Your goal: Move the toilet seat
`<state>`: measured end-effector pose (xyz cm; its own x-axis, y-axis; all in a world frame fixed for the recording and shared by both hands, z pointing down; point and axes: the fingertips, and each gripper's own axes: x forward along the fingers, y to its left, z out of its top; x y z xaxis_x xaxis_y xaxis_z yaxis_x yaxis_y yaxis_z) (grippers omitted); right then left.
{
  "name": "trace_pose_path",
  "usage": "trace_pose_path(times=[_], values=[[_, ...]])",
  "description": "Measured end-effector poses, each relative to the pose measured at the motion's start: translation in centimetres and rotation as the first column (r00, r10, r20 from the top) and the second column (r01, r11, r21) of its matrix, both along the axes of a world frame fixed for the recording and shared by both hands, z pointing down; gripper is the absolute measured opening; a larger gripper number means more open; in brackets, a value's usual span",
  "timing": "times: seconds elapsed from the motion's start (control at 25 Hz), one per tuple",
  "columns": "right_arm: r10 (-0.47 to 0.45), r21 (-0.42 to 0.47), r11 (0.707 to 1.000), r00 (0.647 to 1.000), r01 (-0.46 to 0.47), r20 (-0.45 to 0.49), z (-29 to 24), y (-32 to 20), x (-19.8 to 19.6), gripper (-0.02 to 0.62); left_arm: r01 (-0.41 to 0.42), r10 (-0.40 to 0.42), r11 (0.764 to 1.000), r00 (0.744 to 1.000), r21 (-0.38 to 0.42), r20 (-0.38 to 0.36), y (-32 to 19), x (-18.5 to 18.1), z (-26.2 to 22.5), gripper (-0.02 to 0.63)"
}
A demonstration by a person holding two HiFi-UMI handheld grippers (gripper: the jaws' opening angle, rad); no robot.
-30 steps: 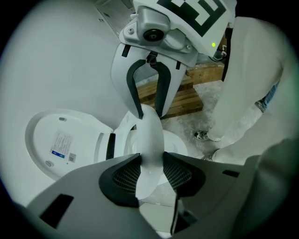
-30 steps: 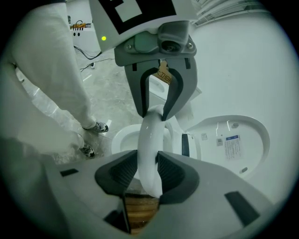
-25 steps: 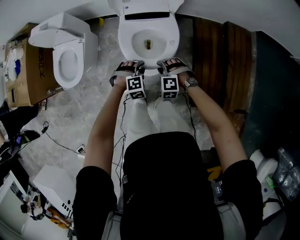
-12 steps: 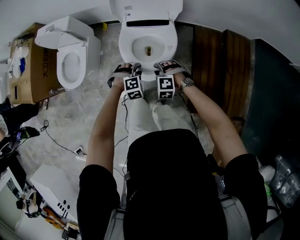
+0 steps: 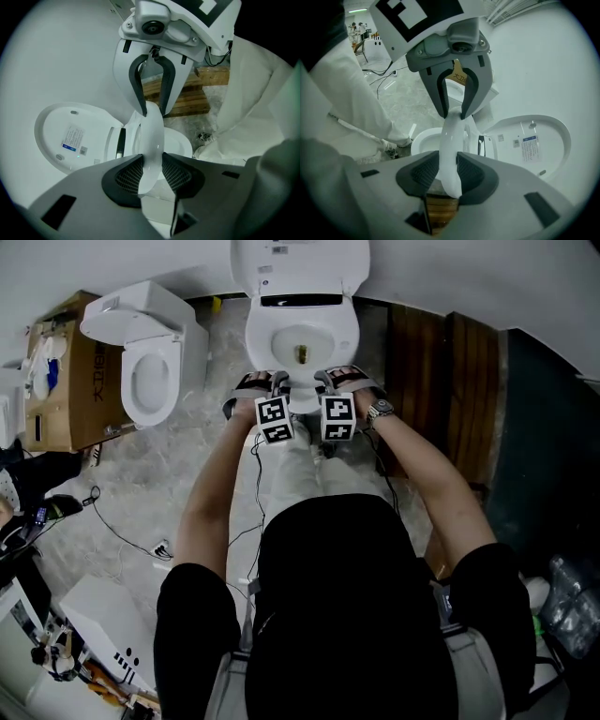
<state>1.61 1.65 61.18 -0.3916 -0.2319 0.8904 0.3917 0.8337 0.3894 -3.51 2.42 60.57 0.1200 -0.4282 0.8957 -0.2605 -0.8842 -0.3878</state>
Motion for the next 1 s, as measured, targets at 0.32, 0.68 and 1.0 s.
trace_pose_path(times=[0.32, 0.68, 1.0], values=[[0.042, -0.015, 0.999, 0.999, -0.042, -0.014, -1.3, -0.7, -0.3, 0.127, -0.022, 0.022, 0.999, 1.0, -0.046, -0.002, -0.6, -0.4, -1.2, 0.137], [0.058, -0.032, 0.998, 0.998, -0.058, -0.005, -3.0, -2.0, -0.6, 0.123, -0.035, 0.032, 0.997, 0.999, -0.075, -0.034, -2.1, -0.8, -2.7, 0.137], [0.078, -0.026, 0.997, 0.997, -0.078, 0.011, -4.8, -3.6, -1.0, 0.118, -0.052, 0.043, 0.992, 0.996, -0.115, -0.079, -3.4, -1.2, -4.8, 0.137]])
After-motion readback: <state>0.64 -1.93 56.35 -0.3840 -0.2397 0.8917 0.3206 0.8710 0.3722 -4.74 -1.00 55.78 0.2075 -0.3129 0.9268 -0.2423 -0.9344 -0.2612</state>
